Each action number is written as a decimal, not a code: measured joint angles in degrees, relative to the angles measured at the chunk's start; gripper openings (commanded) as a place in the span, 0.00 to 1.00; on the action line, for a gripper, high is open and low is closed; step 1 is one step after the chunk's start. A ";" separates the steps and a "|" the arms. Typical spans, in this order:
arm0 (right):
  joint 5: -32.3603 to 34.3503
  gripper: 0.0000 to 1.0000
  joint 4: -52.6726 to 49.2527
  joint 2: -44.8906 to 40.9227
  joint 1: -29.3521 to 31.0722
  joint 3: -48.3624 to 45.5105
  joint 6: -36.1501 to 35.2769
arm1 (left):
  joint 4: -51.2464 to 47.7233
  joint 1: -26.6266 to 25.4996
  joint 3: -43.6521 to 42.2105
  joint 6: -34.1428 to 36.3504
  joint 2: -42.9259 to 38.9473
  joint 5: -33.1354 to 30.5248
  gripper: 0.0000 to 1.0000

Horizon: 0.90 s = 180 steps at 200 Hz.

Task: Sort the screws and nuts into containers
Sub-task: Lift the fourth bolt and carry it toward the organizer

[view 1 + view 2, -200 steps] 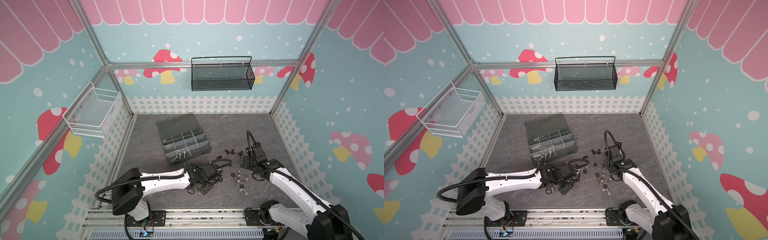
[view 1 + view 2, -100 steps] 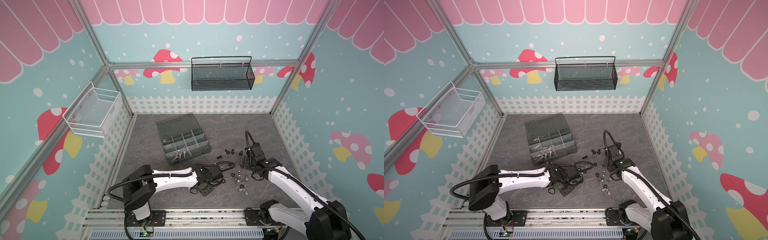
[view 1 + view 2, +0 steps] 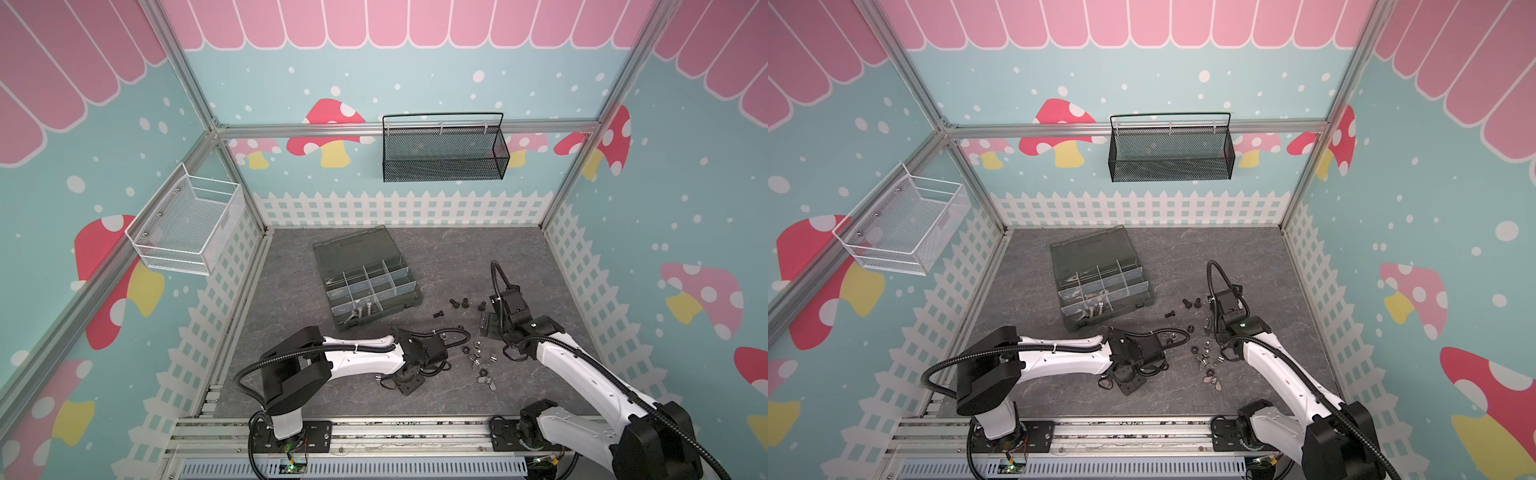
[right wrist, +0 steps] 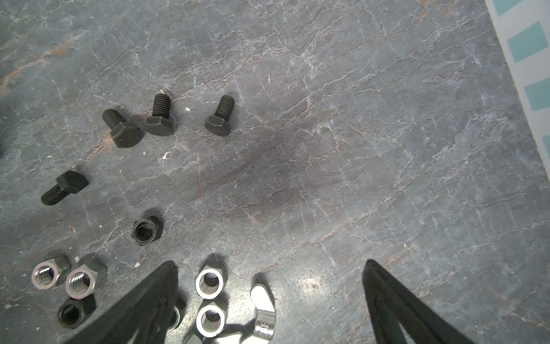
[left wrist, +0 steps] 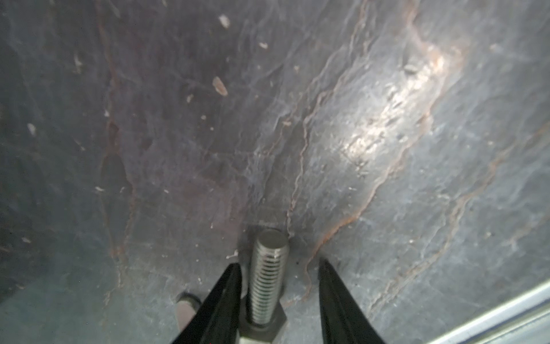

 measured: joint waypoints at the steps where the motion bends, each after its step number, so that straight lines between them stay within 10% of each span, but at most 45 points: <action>1: 0.02 0.98 0.00 0.00 0.00 0.00 0.00 | -0.02 0.02 0.04 -0.11 0.04 0.00 0.33; 59: 0.04 0.98 -0.02 0.00 0.00 -0.04 0.00 | -0.74 0.26 0.50 0.39 0.37 -0.13 0.00; 180: -1.49 0.98 -0.07 -0.42 0.00 -0.02 -0.48 | -0.61 9.05 3.63 0.46 -7.96 -3.85 0.00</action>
